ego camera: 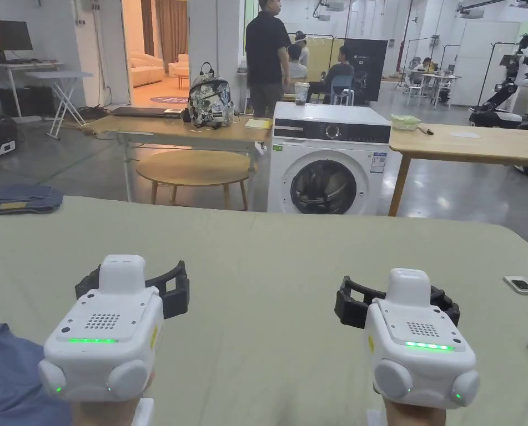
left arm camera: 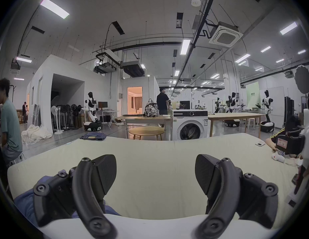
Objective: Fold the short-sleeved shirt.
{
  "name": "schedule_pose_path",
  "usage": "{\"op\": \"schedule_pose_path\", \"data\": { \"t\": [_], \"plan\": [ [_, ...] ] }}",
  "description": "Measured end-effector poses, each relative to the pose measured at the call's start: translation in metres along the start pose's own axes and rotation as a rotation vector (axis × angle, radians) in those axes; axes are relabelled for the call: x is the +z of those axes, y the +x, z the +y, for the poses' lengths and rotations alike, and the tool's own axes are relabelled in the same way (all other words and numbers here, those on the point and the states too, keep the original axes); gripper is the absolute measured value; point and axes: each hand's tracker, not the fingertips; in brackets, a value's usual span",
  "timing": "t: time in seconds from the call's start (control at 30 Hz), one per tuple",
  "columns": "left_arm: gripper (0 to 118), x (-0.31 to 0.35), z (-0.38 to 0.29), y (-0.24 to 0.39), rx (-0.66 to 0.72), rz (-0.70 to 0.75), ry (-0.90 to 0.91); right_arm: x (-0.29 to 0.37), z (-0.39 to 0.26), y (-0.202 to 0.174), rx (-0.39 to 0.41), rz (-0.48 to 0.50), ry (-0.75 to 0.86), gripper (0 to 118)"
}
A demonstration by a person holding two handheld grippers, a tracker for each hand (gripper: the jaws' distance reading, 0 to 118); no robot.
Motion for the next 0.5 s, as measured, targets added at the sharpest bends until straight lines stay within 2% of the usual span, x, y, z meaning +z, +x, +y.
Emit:
{"op": "schedule_pose_path", "data": {
  "t": [0.07, 0.1, 0.13, 0.17, 0.27, 0.3, 0.33, 0.37, 0.4, 0.43, 0.47, 0.5],
  "plan": [
    [96, -0.001, 0.001, -0.003, 0.027, 0.002, -0.012, -0.001, 0.000, -0.001, 0.026, -0.007, -0.015, 118],
    [96, 0.000, 0.001, -0.005, 0.048, -0.001, -0.019, -0.002, 0.000, -0.001, 0.071, -0.035, -0.031, 118],
    [96, 0.000, 0.001, -0.009, 0.098, -0.007, -0.024, -0.003, 0.001, -0.001, 0.070, -0.054, -0.037, 118],
    [96, -0.001, 0.001, -0.014, 0.149, -0.004, -0.023, -0.003, 0.003, 0.002, 0.012, -0.055, -0.043, 118],
    [96, -0.006, 0.002, -0.034, 0.412, -0.034, -0.050, -0.002, 0.011, 0.021, -0.313, 0.013, -0.072, 118],
    [96, -0.008, 0.002, -0.040, 0.508, -0.065, -0.057, -0.003, 0.012, 0.025, -0.397, 0.016, -0.081, 118],
    [96, -0.008, 0.001, -0.043, 0.560, -0.081, -0.056, -0.015, 0.004, 0.031, -0.439, 0.008, -0.083, 118],
    [96, -0.009, 0.003, -0.044, 0.559, -0.076, -0.056, -0.021, 0.002, 0.033, -0.445, -0.005, -0.076, 118],
    [95, -0.009, 0.007, -0.040, 0.496, -0.061, -0.056, -0.021, 0.003, 0.030, -0.401, -0.003, -0.065, 118],
    [95, -0.009, 0.012, -0.034, 0.362, -0.044, -0.053, -0.021, 0.005, 0.027, -0.318, 0.005, -0.039, 118],
    [95, -0.008, 0.017, -0.025, 0.205, -0.029, -0.049, -0.020, 0.007, 0.018, -0.168, 0.014, -0.023, 118],
    [95, -0.005, 0.020, -0.010, 0.012, -0.001, -0.046, -0.020, 0.010, 0.007, 0.030, 0.015, -0.004, 118]
  ]
}}
